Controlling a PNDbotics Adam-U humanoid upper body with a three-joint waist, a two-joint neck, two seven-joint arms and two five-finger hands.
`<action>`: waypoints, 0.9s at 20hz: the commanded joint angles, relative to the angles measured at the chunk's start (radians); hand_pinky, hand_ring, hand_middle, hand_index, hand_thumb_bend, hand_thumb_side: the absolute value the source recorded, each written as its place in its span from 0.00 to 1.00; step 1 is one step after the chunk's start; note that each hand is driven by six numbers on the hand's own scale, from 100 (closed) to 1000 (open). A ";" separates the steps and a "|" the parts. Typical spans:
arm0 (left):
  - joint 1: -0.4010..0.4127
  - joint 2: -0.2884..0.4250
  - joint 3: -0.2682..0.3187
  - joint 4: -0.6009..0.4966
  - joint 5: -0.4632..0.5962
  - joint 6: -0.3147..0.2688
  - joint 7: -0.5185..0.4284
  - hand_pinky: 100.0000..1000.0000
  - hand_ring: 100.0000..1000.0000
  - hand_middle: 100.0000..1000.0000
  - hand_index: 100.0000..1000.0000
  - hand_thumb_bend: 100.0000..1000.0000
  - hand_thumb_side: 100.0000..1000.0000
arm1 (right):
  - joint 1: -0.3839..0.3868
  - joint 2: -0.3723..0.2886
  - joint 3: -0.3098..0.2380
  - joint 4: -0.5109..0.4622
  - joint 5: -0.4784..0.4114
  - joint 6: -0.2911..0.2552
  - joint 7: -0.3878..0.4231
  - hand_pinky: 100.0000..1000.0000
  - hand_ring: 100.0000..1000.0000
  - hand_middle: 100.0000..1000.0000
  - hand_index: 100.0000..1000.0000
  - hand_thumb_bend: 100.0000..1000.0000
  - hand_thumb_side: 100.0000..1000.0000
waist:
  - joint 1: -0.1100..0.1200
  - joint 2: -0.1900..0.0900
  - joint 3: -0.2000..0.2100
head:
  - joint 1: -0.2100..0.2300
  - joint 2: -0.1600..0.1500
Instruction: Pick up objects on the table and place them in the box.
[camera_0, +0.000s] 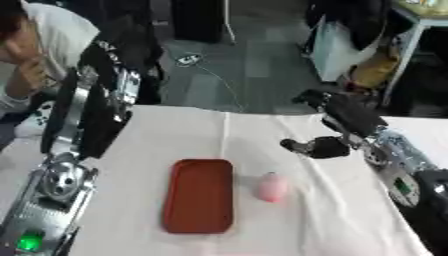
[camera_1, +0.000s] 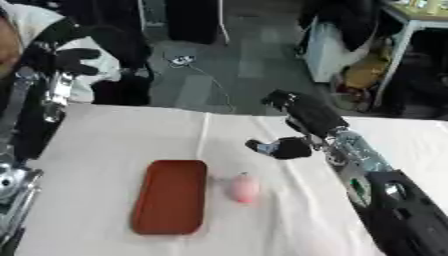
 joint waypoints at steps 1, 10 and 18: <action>-0.016 0.017 0.003 -0.015 -0.003 -0.001 -0.003 0.67 0.70 0.84 0.97 0.00 0.81 | -0.019 0.003 -0.001 0.004 0.009 -0.013 0.012 0.65 0.80 0.81 0.88 0.50 0.78 | 0.001 -0.012 0.002 | 0.000 -0.013; -0.022 0.014 0.003 -0.015 -0.004 -0.003 -0.002 0.67 0.70 0.84 0.97 0.00 0.81 | -0.019 0.022 0.012 0.020 -0.019 -0.026 0.020 0.64 0.80 0.81 0.88 0.46 0.80 | -0.001 -0.011 0.007 | 0.005 -0.013; -0.024 0.013 0.003 -0.015 -0.005 -0.004 -0.003 0.67 0.70 0.84 0.97 0.00 0.81 | -0.014 0.039 0.035 0.015 -0.026 -0.045 0.032 0.65 0.80 0.81 0.88 0.43 0.82 | -0.002 -0.011 0.009 | 0.006 -0.016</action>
